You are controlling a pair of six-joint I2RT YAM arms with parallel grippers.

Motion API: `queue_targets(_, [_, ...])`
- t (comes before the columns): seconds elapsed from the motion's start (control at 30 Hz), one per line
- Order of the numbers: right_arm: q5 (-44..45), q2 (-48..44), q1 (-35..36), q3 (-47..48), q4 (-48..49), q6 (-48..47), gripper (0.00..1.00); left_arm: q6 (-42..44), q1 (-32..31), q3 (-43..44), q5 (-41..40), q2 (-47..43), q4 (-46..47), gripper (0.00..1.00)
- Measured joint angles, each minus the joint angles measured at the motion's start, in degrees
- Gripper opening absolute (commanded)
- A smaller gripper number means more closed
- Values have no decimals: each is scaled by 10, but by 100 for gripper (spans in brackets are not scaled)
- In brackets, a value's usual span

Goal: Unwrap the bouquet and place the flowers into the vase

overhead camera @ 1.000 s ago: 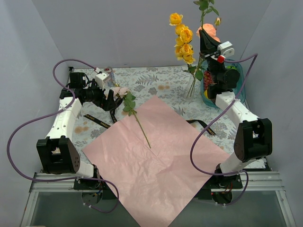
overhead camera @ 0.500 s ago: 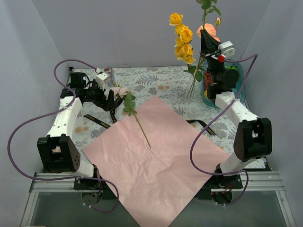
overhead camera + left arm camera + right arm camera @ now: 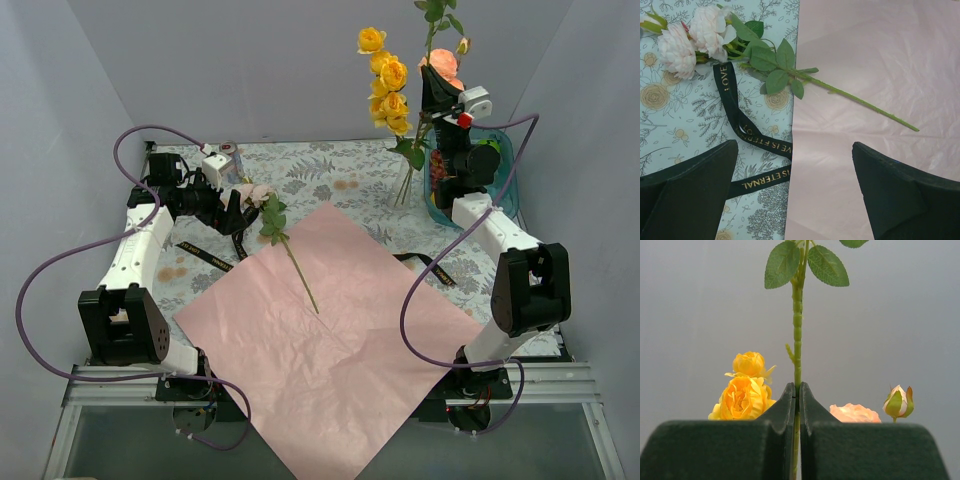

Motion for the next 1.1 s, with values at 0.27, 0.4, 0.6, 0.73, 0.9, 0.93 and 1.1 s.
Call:
queue_targets(0.27, [-4,1,0,0,0,9,1,0,0,0,0,0,0,98])
queue_targets(0.4, [-11,1,0,3,0,10,1,0,0,0,0,0,1,98])
queue_targets(0.6, [-20,1,0,19,1,11,1,0,0,0,0,0,2,98])
queue_targets(0.73, [-21,1,0,26,1,11,1,0,0,0,0,2,2,98])
queue_targets(0.9, [-23,1,0,33,2,12,1,0,0,0,0,12,2,98])
queue_targets(0.93, [-23,2,0,35,2,12,1,0,0,0,0,14,2,98])
queue_targets(1.1, [-24,7,0,35,1,13,1,0,0,0,0,20,2,98])
